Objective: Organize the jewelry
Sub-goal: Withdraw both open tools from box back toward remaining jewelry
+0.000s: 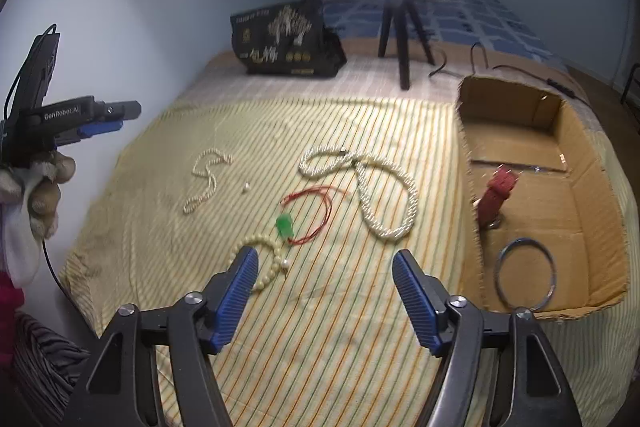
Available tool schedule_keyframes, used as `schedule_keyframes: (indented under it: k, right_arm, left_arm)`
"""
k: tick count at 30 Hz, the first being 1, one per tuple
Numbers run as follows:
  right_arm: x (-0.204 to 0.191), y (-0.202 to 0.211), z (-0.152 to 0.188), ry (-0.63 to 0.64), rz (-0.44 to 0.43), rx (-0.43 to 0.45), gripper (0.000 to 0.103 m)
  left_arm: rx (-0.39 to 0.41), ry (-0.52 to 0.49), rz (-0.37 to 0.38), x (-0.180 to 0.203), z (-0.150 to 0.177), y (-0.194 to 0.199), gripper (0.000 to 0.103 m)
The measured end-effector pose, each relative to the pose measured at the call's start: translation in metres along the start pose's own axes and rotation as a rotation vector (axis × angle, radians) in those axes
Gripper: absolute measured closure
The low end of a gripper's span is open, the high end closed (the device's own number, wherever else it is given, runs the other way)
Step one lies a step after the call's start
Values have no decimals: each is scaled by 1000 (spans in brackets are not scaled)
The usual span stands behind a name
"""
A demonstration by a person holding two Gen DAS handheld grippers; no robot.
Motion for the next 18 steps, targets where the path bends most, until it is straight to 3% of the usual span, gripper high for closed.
schedule_keyframes:
  k: [5, 10, 13, 18]
  right_arm:
    - [-4, -12, 0, 10, -1, -25, 33]
    - [-11, -20, -7, 22, -38, -42, 44]
    - [-25, -27, -11, 61, -75, -59, 52]
    - [-58, -43, -8, 176, -107, -104, 56]
  left_arm:
    - [-61, 19, -11, -22, 8, -22, 35]
    - [-136, 14, 6, -24, 15, -46, 44]
    - [-153, 17, 19, -22, 13, -54, 44]
    - [-186, 30, 27, -22, 11, -68, 51]
Point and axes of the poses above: each gripper's, at about its wrist camera, not at the fingertips, and y roughly against the way its jaws point, x to its right, z to its underside, the point moved 5 cm from there along -y, roughly the way its jaws point, and after that the axes turned 14 degrees about -x, right-handed, at the moved point
